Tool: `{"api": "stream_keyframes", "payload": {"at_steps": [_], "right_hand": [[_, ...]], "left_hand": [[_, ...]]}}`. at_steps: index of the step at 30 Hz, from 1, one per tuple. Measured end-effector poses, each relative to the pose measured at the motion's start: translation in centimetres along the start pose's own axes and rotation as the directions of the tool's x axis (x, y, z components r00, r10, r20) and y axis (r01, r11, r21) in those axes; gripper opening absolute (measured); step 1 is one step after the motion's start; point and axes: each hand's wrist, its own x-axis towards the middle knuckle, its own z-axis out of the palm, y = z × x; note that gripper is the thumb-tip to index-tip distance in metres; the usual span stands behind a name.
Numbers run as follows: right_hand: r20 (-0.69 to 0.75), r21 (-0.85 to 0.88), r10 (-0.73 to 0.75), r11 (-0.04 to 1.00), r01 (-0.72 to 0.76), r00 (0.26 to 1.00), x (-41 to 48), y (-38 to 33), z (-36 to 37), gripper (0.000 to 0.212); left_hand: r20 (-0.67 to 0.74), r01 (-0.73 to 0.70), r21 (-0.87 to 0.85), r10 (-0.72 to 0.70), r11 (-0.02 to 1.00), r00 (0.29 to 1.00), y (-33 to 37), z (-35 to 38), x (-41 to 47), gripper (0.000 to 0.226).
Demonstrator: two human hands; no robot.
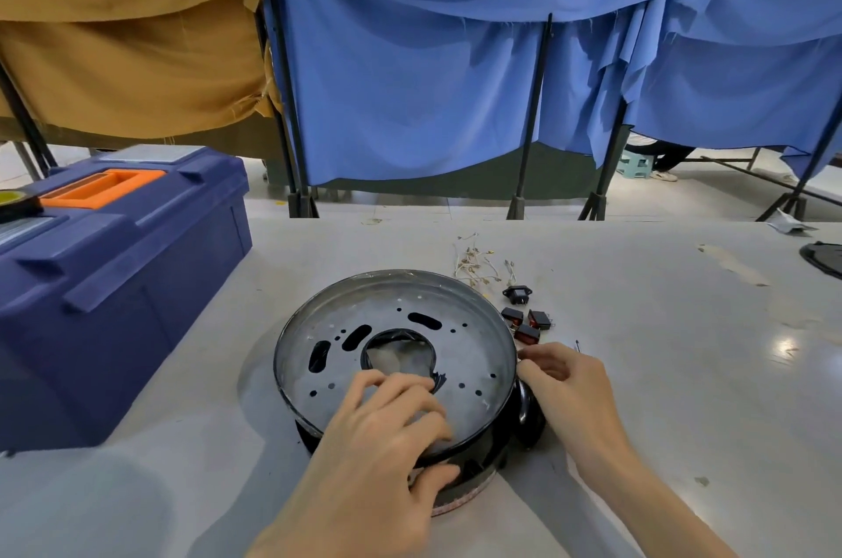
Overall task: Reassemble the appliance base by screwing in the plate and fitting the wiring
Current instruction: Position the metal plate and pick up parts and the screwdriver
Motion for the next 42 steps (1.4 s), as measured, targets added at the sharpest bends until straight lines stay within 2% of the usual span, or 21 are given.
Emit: {"api": "stream_keyframes", "payload": {"at_steps": [4, 9, 14, 17, 19, 20, 22, 24, 26, 29, 31, 33, 36, 39, 42], "right_hand": [[0.045, 0.065, 0.006, 0.998, -0.009, 0.999, 0.1, -0.4, -0.2, 0.033], [0.008, 0.182, 0.006, 0.983, -0.007, 1.000, 0.3, -0.1, -0.5, 0.025], [0.003, 0.230, 0.053, 0.972, -0.052, 0.999, 0.3, 0.0, -0.6, 0.018], [0.007, 0.226, 0.049, 0.973, -0.049, 0.999, 0.3, -0.2, -0.6, 0.016], [0.009, 0.232, 0.046, 0.972, -0.047, 0.999, 0.3, -0.3, -0.6, 0.017], [0.013, 0.233, 0.042, 0.972, -0.043, 0.999, 0.2, -0.3, -0.6, 0.017], [0.018, 0.230, 0.040, 0.972, -0.043, 0.999, 0.2, -0.4, -0.5, 0.017], [0.017, 0.231, 0.053, 0.971, -0.056, 0.998, 0.2, -0.4, -0.5, 0.015], [0.013, 0.237, 0.063, 0.969, -0.064, 0.998, 0.2, -0.4, -0.4, 0.014], [0.017, 0.245, 0.067, 0.967, -0.069, 0.998, 0.1, -0.4, -0.4, 0.014], [0.018, 0.246, 0.069, 0.967, -0.072, 0.997, 0.1, -0.3, -0.4, 0.015], [0.016, 0.250, 0.071, 0.965, -0.073, 0.997, 0.1, -0.3, -0.4, 0.016], [0.020, 0.249, 0.069, 0.966, -0.072, 0.997, 0.1, -0.3, -0.4, 0.017], [0.024, 0.245, 0.065, 0.967, -0.069, 0.998, 0.2, -0.3, -0.4, 0.019], [0.026, 0.246, 0.071, 0.966, -0.075, 0.997, 0.2, -0.3, -0.4, 0.020]], "left_hand": [[0.045, -0.017, -0.051, 0.019, 0.999, 0.999, 0.2, 0.0, 0.1, 0.011], [0.065, -0.059, -0.054, 0.062, 0.997, 0.996, 0.1, -0.7, 0.2, 0.004], [0.155, -0.109, -0.077, 0.120, 0.991, 0.981, 0.2, -1.4, 0.2, 0.003], [0.221, -0.065, -0.114, 0.089, 0.991, 0.971, -0.6, -2.0, 0.0, 0.006], [0.291, 0.033, -0.171, 0.019, 0.985, 0.957, -1.3, -2.5, 0.0, 0.004], [0.327, 0.083, -0.188, -0.017, 0.979, 0.945, -1.6, -2.4, -0.1, 0.011], [0.271, 0.124, -0.226, -0.060, 0.966, 0.961, -1.6, -1.9, -0.4, 0.038], [0.214, 0.156, -0.235, -0.106, 0.959, 0.971, -0.5, -1.7, 0.1, 0.053], [0.165, 0.076, -0.132, -0.054, 0.988, 0.985, 0.8, -0.8, 0.6, 0.059], [0.148, -0.011, -0.027, 0.015, 1.000, 0.989, 1.7, 0.1, 0.9, 0.039], [0.146, -0.024, -0.084, 0.036, 0.996, 0.989, 1.3, 0.1, 0.8, 0.018], [0.190, 0.004, -0.135, 0.022, 0.991, 0.982, 0.4, -0.6, 0.5, 0.011], [0.250, 0.083, -0.153, -0.043, 0.985, 0.967, -0.9, -1.5, 0.0, 0.015], [0.225, 0.090, -0.162, -0.052, 0.983, 0.973, -0.7, -1.5, 0.0, 0.031], [0.178, 0.054, -0.071, -0.041, 0.996, 0.983, 0.5, -1.0, 0.5, 0.044]]}}
